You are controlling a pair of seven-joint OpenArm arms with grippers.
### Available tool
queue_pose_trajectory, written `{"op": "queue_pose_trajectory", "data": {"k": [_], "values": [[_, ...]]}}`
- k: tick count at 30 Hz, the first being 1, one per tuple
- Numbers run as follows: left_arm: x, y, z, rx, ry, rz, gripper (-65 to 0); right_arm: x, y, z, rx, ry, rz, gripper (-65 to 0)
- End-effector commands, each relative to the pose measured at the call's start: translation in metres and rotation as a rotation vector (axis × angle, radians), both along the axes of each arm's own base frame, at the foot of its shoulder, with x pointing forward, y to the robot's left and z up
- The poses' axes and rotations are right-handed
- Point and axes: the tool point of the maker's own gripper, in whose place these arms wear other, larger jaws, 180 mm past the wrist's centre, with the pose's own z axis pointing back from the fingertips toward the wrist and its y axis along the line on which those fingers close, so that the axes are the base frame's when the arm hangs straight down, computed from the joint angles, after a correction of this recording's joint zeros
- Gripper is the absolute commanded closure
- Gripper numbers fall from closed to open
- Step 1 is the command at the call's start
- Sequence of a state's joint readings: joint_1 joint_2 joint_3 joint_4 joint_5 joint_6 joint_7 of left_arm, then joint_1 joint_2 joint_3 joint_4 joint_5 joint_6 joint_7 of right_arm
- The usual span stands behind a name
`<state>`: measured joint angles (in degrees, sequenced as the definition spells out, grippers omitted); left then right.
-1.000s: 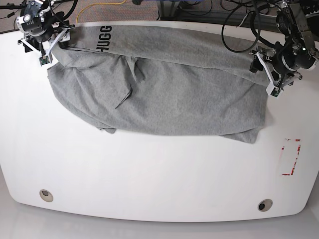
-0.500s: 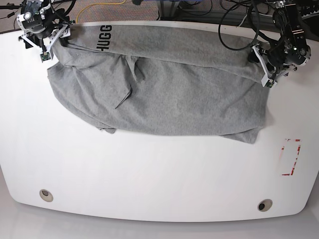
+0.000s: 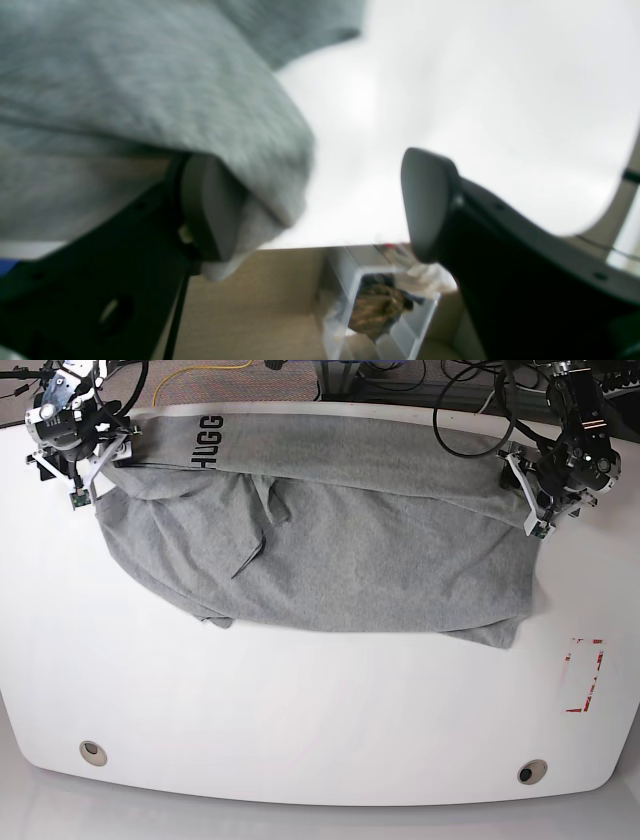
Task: Fold the T-shirt properly
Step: 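Open both grippers and release the folded edge, then move both grippers along the shirt sides toward the opposite edge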
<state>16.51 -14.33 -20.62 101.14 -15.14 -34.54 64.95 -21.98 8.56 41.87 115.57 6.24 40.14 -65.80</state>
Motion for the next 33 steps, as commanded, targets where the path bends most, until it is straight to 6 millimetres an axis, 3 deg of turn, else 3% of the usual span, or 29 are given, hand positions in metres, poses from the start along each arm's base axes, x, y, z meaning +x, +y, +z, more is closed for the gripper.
{"op": "queue_pose_trajectory", "data": {"k": [1, 9, 15, 19, 26, 33], "values": [[0.0, 0.01, 0.002, 0.023, -0.001, 0.005, -39.6, 0.02, -0.002, 0.015, -0.014, -0.071, 0.018, -46.6], [-0.008, 0.017, 0.0, 0.035, 0.007, -0.002, -39.6, 0.028, 0.015, 0.008, 0.032, -0.065, 0.017, -46.6], [-0.013, 0.031, 0.003, 0.046, -0.003, 0.041, -39.6, 0.012, 0.033, -0.008, 0.061, 0.047, 0.034, -46.6], [-0.013, 0.036, 0.006, 0.051, -0.011, 0.057, -39.6, 0.002, 0.056, -0.019, 0.145, 0.051, 0.043, -46.6], [-0.011, 0.036, 0.008, 0.051, -0.019, 0.057, -39.6, 0.001, 0.075, -0.019, 0.252, 0.015, 0.07, -46.6], [-0.001, 0.037, 0.013, 0.053, -0.044, 0.057, -39.6, 0.008, 0.078, -0.016, 0.269, -0.01, 0.077, -46.6]]}}
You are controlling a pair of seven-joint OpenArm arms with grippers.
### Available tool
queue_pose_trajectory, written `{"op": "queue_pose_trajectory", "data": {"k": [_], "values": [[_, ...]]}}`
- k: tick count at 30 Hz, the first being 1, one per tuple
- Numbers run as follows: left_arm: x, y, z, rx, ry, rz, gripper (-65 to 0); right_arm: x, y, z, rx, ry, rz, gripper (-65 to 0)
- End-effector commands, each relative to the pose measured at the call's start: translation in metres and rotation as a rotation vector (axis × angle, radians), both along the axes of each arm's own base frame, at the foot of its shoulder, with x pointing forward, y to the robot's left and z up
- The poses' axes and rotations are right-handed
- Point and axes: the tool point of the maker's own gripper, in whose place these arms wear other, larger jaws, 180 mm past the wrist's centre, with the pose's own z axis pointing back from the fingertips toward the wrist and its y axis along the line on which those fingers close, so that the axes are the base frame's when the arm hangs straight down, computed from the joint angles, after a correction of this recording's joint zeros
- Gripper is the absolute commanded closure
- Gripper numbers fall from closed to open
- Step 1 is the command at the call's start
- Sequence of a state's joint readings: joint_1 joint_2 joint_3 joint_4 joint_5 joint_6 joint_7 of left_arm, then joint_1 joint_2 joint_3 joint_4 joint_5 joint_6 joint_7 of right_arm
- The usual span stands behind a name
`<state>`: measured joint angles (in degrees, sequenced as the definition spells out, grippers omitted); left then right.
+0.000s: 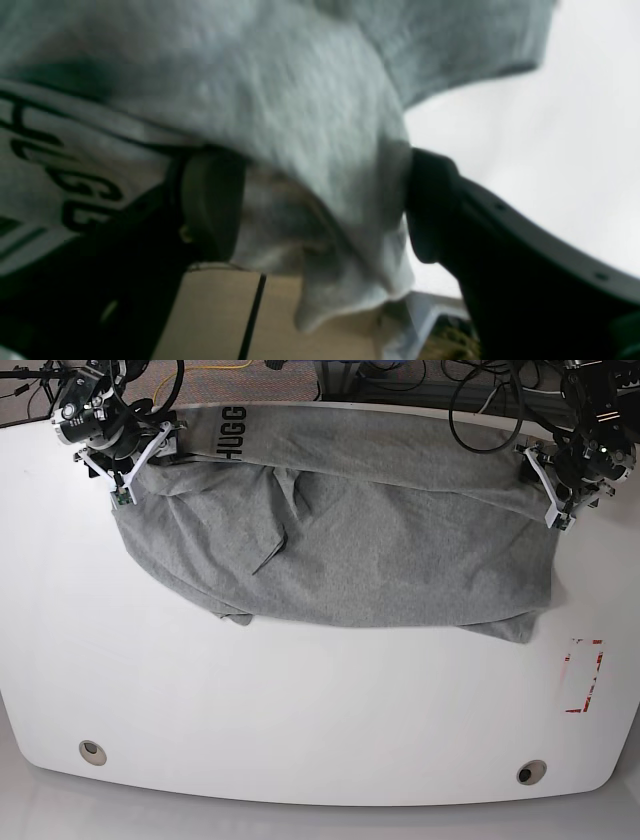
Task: Fold the T-shirt properly
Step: 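Move both grippers along the shirt sides toward the opposite edge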
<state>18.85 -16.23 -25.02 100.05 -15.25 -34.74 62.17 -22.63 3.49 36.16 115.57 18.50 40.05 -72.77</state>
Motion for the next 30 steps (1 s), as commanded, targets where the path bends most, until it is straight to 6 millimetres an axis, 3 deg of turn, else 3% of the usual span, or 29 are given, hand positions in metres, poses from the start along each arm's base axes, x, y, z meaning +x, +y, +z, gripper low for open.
{"op": "queue_pose_trajectory", "data": {"k": [1, 9, 18, 20, 25, 27, 30], "values": [[0.015, 0.006, 0.012, 0.024, -0.042, -0.002, -39.6, 0.013, -0.003, 0.011, -0.014, -0.05, 0.005, -46.6], [0.028, 0.006, 0.017, 0.021, -0.071, 0.006, -39.6, 0.027, -0.004, 0.015, -0.012, -0.083, 0.003, -46.6], [0.03, 0.006, 0.019, 0.024, -0.076, 0.004, -39.6, 0.014, -0.011, 0.014, -0.037, -0.043, 0.016, -44.7], [0.029, 0.006, 0.018, 0.022, -0.072, 0.006, -39.6, 0.011, -0.016, 0.014, -0.052, -0.031, 0.023, -38.7], [0.029, 0.007, 0.018, 0.026, -0.071, 0.005, -39.6, 0.002, -0.017, 0.006, -0.042, -0.011, 0.007, -14.9], [0.029, 0.007, 0.02, 0.028, -0.075, 0.003, -39.6, -0.003, -0.016, -0.002, -0.019, 0.0, 0.003, -9.5], [0.028, 0.006, 0.019, 0.026, -0.073, 0.003, -39.6, -0.009, -0.016, -0.018, 0.018, 0.021, -0.016, -9.0]]}}
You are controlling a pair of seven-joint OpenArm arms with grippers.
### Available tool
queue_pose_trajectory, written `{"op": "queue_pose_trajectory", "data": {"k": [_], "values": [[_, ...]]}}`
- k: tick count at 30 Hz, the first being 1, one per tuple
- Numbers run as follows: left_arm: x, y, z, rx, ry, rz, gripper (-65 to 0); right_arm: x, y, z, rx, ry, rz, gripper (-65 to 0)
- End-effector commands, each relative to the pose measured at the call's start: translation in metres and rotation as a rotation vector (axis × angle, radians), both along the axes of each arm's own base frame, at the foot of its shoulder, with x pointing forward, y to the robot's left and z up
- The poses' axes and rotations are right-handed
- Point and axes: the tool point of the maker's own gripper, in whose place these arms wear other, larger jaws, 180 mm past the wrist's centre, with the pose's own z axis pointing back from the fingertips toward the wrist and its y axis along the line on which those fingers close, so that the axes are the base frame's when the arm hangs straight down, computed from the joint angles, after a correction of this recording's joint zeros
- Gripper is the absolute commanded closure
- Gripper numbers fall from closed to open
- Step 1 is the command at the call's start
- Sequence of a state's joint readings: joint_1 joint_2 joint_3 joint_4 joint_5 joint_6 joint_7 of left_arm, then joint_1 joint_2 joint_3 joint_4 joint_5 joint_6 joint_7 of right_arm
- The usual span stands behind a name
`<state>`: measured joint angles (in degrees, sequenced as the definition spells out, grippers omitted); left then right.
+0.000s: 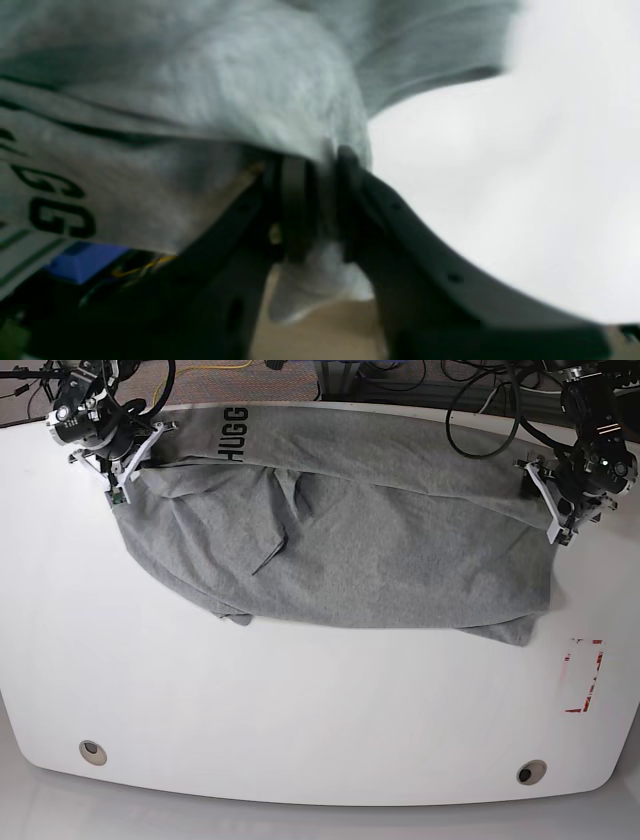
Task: Fold the T-shirt properly
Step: 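Move both grippers along the shirt sides toward the opposite edge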
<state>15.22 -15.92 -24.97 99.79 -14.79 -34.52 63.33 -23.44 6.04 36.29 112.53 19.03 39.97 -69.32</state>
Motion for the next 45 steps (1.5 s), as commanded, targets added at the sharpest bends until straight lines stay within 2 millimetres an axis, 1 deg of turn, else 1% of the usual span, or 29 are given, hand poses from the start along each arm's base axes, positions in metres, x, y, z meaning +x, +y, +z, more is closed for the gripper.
{"op": "queue_pose_trajectory", "data": {"k": [1, 5, 11, 15, 19, 21, 23, 27, 30, 33, 35, 36, 39, 42, 43, 45], "values": [[0.007, 0.005, 0.01, 0.02, -0.035, -0.006, -39.6, -0.011, -0.008, -0.017, 0.021, 0.041, -0.021, -10.0], [0.007, 0.005, 0.009, 0.019, -0.033, -0.005, -39.6, -0.016, -0.015, -0.03, 0.042, 0.07, -0.038, -12.5], [0.006, 0.006, 0.009, 0.021, -0.03, -0.004, -39.6, -0.019, -0.015, -0.04, 0.069, 0.07, -0.058, -12.2], [0.007, 0.006, 0.009, 0.018, -0.032, -0.002, -39.6, -0.019, -0.029, -0.045, 0.062, 0.074, -0.062, -12.2], [0.007, 0.005, 0.009, 0.018, -0.033, -0.001, -39.6, -0.01, -0.041, -0.051, 0.068, 0.079, -0.079, -12.7], [0.007, 0.004, 0.008, 0.015, -0.031, -0.003, -39.6, -0.006, -0.053, -0.054, 0.061, 0.089, -0.088, -12.8], [0.007, 0.003, 0.008, 0.011, -0.032, -0.004, -39.6, 0.002, -0.065, -0.052, 0.048, 0.087, -0.092, -13.0], [0.007, -0.011, 0.003, -0.024, -0.037, 0.003, -39.6, 0.022, -0.087, -0.044, 0.02, 0.066, -0.1, -13.2], [0.006, -0.017, 0.001, -0.04, -0.035, 0.008, -39.6, 0.035, -0.1, -0.035, -0.003, 0.043, -0.098, -13.2], [0.004, -0.02, -0.001, -0.046, -0.022, 0.012, -39.6, 0.042, -0.107, -0.028, -0.022, 0.03, -0.094, -13.8], [0.004, -0.022, -0.002, -0.051, -0.016, 0.014, -39.6, 0.043, -0.109, -0.025, -0.026, 0.029, -0.092, -17.3], [0.004, -0.024, -0.003, -0.055, -0.014, 0.015, -39.6, 0.043, -0.109, -0.025, -0.029, 0.03, -0.091, -20.1], [0.005, -0.026, -0.003, -0.061, -0.017, 0.017, -39.6, 0.045, -0.111, -0.016, -0.056, 0.029, -0.074, -32.7], [0.005, -0.026, -0.004, -0.062, -0.018, 0.018, -39.6, 0.052, -0.107, -0.002, -0.084, -0.002, -0.047, -48.0], [0.006, -0.026, -0.003, -0.062, -0.019, 0.018, -39.6, 0.053, -0.104, 0.0, -0.087, -0.005, -0.042, -51.2], [0.007, -0.026, -0.003, -0.062, -0.022, 0.017, -39.6, 0.052, -0.093, 0.004, -0.092, -0.019, -0.025, -60.1]]}}
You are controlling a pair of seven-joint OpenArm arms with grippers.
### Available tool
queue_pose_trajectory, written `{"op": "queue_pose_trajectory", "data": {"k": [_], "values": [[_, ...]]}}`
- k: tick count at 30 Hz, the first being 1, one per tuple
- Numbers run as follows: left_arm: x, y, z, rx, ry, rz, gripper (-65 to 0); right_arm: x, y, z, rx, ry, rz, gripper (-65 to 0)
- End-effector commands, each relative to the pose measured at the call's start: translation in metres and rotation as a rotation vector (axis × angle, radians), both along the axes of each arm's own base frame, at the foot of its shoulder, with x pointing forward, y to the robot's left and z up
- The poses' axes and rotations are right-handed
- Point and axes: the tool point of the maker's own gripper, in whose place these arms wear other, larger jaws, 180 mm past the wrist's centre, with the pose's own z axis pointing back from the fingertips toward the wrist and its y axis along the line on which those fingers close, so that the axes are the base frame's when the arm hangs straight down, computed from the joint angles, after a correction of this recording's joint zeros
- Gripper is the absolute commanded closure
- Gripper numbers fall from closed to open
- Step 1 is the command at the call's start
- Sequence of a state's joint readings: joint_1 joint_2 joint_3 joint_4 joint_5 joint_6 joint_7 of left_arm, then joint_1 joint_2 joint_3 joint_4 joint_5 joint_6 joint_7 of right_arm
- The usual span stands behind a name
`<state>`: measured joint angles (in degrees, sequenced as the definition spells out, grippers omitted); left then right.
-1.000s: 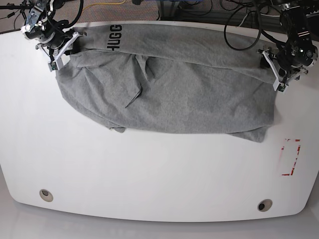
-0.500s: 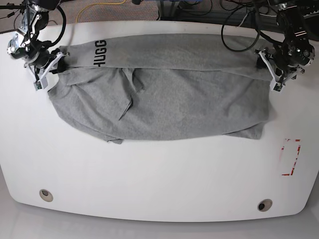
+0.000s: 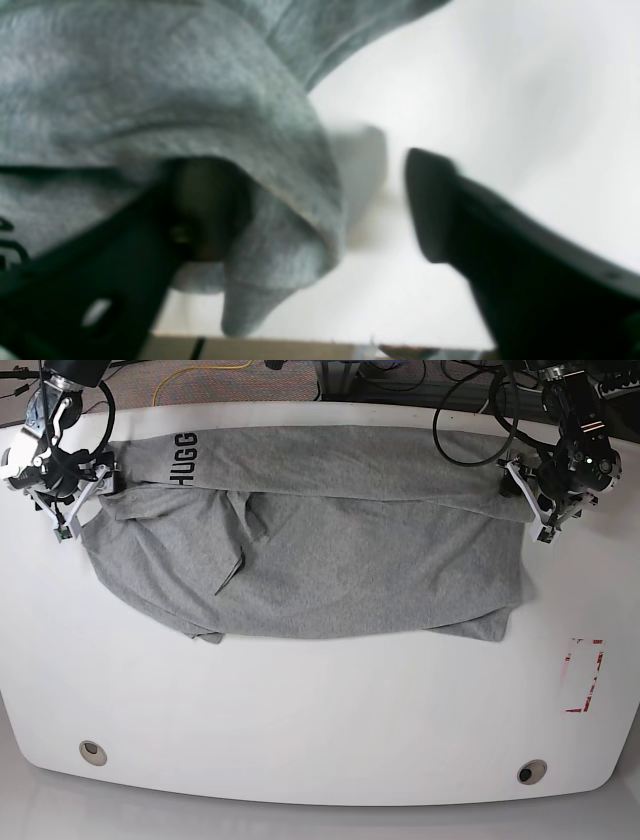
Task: Fold the T-shirt properly
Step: 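Move both grippers along the shirt sides toward the opposite edge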
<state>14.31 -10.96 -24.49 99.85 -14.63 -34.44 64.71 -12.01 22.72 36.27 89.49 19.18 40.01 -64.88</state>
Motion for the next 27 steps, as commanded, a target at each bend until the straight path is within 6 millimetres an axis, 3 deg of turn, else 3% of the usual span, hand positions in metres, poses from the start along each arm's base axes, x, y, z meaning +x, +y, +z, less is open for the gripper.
{"op": "queue_pose_trajectory", "data": {"k": [1, 3, 7, 10, 15, 21, 27], "values": [[0.009, 0.005, 0.01, 0.015, -0.036, 0.001, -39.6, 0.01, 0.009, 0.021, -0.036, -0.064, 0.038, -61.5], [0.016, 0.005, 0.013, 0.015, -0.05, 0.001, -39.6, 0.015, 0.018, 0.036, -0.062, -0.104, 0.065, -64.4], [0.022, 0.007, 0.016, 0.018, -0.063, 0.002, -39.6, 0.024, 0.034, 0.065, -0.124, -0.174, 0.114, -62.8], [0.023, 0.008, 0.019, 0.026, -0.068, -0.001, -39.6, 0.023, 0.043, 0.077, -0.145, -0.192, 0.132, -62.0], [0.03, 0.013, 0.025, 0.04, -0.084, -0.004, -39.6, 0.02, 0.048, 0.08, -0.157, -0.171, 0.135, -62.1], [0.032, 0.02, 0.029, 0.061, -0.075, -0.005, -39.6, 0.033, 0.048, 0.081, -0.138, -0.202, 0.109, -62.1], [0.048, 0.019, 0.049, 0.079, -0.141, -0.019, -39.6, 0.065, 0.049, 0.095, -0.121, -0.306, 0.1, -62.1]]}}
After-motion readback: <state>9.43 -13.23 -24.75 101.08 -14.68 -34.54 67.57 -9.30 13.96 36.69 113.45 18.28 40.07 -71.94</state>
